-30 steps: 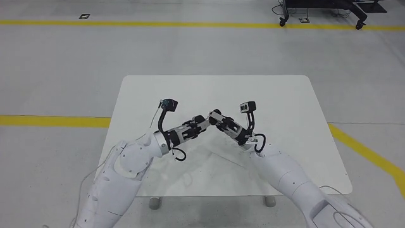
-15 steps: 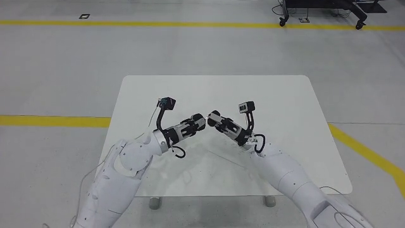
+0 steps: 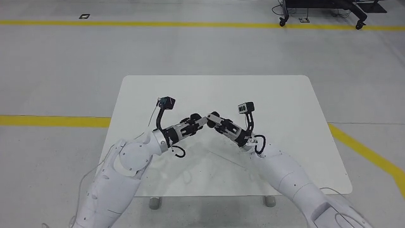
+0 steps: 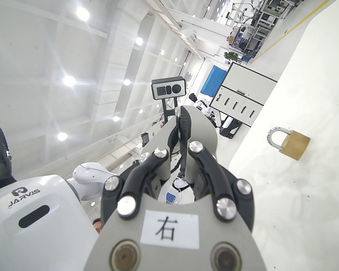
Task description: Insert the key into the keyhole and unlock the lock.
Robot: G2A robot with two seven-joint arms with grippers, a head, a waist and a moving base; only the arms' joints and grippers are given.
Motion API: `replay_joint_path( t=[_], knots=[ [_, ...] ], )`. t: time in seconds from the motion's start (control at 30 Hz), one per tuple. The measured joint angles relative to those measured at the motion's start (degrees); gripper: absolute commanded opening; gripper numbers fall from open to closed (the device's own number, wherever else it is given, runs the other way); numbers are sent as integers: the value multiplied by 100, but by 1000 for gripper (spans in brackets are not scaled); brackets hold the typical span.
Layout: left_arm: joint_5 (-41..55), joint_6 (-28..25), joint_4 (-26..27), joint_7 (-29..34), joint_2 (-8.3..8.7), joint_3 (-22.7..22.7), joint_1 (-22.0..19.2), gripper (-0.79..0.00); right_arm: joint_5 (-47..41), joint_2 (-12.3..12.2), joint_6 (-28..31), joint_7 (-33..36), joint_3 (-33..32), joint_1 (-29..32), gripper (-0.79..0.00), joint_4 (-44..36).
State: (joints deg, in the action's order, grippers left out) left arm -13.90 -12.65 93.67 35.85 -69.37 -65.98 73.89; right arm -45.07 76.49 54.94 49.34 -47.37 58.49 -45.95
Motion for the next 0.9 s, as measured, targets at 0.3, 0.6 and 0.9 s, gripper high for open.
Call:
replay_joint_path(
  t=[0.3,0.6,0.9],
  knots=[
    [-11,-17,19,6,17,9,12,-606,98,10,28,-27,5,23,-785,-33],
    [42,-7,41,1,32,2,26,-610,141,-2,250,-250,-148,-20,-785,169],
    [75,4,29,13,45,7,15,-659,232,53,146,-146,-16,6,-785,76]
  ],
)
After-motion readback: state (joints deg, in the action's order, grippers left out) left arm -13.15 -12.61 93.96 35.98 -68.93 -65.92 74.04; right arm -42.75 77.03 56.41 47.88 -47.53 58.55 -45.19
